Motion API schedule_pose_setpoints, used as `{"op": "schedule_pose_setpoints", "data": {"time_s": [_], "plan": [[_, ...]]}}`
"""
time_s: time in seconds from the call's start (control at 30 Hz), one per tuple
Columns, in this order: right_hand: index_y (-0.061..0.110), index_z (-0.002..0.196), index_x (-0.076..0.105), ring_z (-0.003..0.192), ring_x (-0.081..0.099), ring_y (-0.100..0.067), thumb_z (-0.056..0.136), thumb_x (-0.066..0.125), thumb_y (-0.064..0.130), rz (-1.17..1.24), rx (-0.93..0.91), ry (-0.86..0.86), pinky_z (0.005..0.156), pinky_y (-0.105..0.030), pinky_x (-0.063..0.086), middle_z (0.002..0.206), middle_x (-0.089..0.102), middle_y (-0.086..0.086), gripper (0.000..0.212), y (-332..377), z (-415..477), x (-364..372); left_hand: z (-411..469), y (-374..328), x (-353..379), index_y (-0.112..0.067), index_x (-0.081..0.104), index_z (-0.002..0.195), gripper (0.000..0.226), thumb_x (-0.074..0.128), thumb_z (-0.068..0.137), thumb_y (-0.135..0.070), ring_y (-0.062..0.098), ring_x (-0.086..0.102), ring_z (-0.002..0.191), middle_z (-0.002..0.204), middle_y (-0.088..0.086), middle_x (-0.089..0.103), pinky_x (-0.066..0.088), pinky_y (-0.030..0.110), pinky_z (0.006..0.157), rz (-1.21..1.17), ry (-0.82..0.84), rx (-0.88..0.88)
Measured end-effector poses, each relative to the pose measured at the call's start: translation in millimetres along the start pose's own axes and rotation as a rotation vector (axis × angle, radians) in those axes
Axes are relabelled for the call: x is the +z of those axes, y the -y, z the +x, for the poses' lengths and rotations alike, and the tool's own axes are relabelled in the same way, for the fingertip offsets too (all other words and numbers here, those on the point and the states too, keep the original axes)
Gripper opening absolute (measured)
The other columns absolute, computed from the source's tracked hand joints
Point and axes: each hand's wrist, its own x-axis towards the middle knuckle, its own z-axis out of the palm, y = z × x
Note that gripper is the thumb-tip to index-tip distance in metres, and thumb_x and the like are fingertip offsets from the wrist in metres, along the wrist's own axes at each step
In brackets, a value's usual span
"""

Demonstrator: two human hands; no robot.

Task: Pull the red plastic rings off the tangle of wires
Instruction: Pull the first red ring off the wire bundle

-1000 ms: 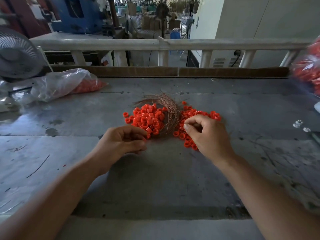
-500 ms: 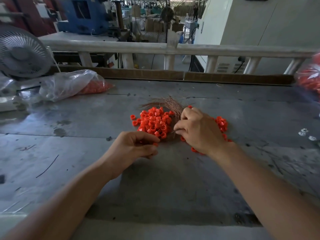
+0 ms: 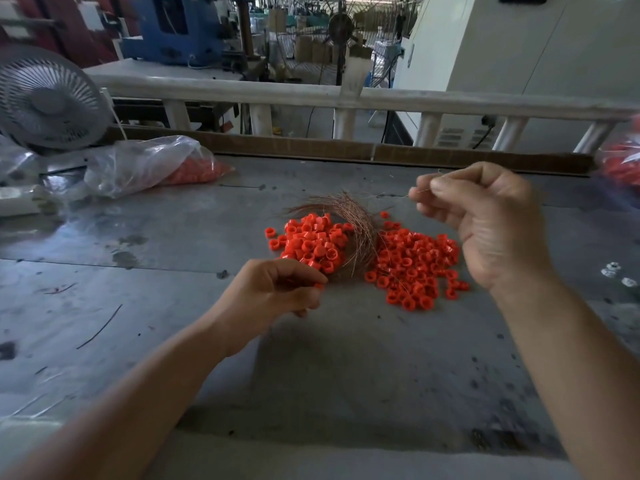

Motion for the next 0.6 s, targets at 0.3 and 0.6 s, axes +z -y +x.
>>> {"op": "schedule_pose_setpoints", "data": {"time_s": [0.3, 0.6], "plan": [[0.011, 0.072, 0.062, 0.066, 0.068, -0.019, 0.062, 0.068, 0.022, 0.043, 0.011, 0.101, 0.066, -0.026, 0.055, 0.064, 0.069, -0.005, 0.017, 1, -39, 5, -17, -15, 18, -0.015, 0.075, 0.077, 0.023, 0.082, 0.061, -0.030, 0.011, 0.065, 0.075, 0.116, -0.002, 0.065, 0.051, 0.022, 0.060, -0.262, 0.179, 0.142], [0.020, 0.072, 0.068, 0.073, 0.068, -0.013, 0.062, 0.069, 0.026, -0.107, 0.099, 0.358, 0.066, -0.019, 0.052, 0.074, 0.071, -0.001, 0.011, -19, -56, 27, -24, -16, 32, -0.014, 0.074, 0.086, 0.030, 0.080, 0.064, -0.032, 0.013, 0.069, 0.079, 0.087, 0.003, 0.072, 0.052, 0.021, 0.070, -0.299, 0.295, 0.078]]}}
